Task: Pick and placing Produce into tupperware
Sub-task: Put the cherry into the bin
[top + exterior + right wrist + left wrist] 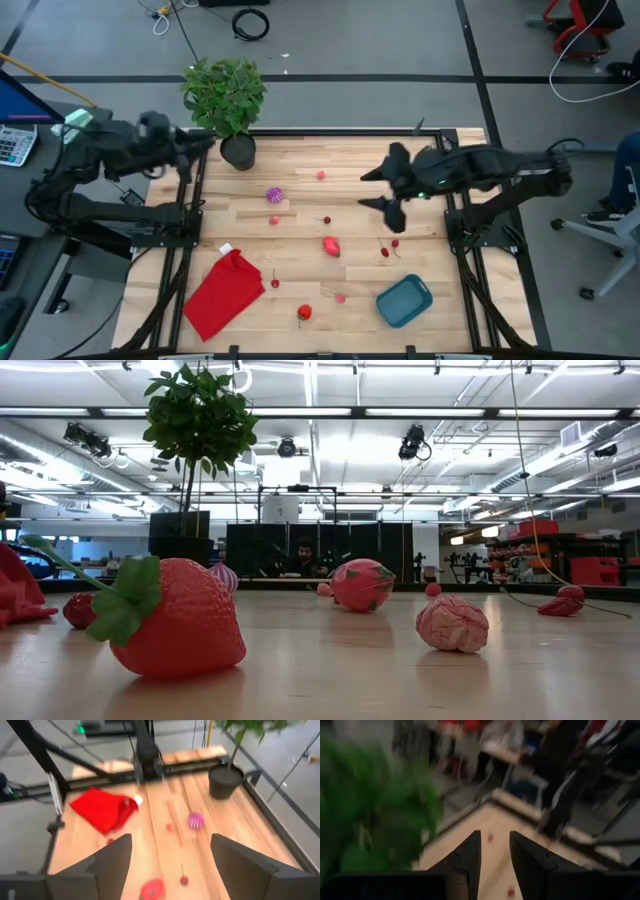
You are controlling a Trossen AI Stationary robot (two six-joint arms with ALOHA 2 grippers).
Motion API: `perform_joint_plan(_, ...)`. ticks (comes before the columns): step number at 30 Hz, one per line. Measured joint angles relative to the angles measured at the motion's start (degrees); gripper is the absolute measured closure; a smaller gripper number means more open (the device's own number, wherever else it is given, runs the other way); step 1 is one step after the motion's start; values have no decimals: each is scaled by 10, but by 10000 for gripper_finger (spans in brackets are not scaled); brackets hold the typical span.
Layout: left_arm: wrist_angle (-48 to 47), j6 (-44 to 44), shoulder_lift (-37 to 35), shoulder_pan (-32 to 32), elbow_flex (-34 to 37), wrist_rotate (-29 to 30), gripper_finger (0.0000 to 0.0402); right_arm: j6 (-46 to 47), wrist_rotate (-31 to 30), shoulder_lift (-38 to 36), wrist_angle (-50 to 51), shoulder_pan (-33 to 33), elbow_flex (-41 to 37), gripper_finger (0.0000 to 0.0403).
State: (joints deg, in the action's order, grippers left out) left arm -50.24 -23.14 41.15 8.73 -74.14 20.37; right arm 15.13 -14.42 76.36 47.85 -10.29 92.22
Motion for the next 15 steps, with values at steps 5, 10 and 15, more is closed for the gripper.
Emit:
perform_joint_plan(5, -16, -79, 27, 2, 31, -2, 294, -9, -1, 35, 2, 1, -18, 122)
perform_joint_plan(10, -14, -73, 79, 3, 57, 2, 294, 3, -21, 62, -1, 13, -20, 122)
perform_joint_plan(15, -14, -34, 144, 8, 63, 2, 294, 52, -15, 74, 8, 21, -20, 122)
